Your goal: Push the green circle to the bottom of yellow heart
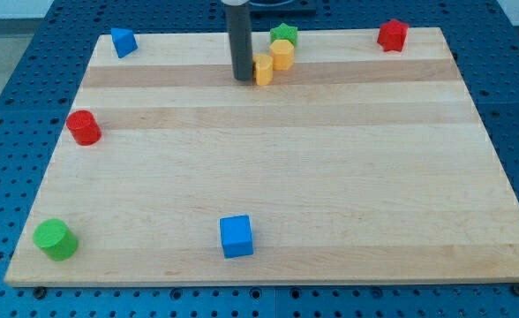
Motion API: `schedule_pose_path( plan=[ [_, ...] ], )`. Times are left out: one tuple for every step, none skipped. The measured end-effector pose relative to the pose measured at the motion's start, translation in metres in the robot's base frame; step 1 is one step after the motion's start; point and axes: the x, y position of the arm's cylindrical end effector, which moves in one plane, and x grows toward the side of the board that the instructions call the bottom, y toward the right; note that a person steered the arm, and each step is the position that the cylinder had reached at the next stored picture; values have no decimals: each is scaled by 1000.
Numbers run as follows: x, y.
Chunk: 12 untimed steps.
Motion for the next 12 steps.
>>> schedule_pose_path(
  plan=[
    [0, 24],
    [0, 24],
    [5, 8],
    [59, -13],
    [123, -30],
    [171, -64],
    [207, -81],
    [225, -85],
    [263, -96],
    [297, -112],
    [321, -140],
    [319, -148]
  ],
)
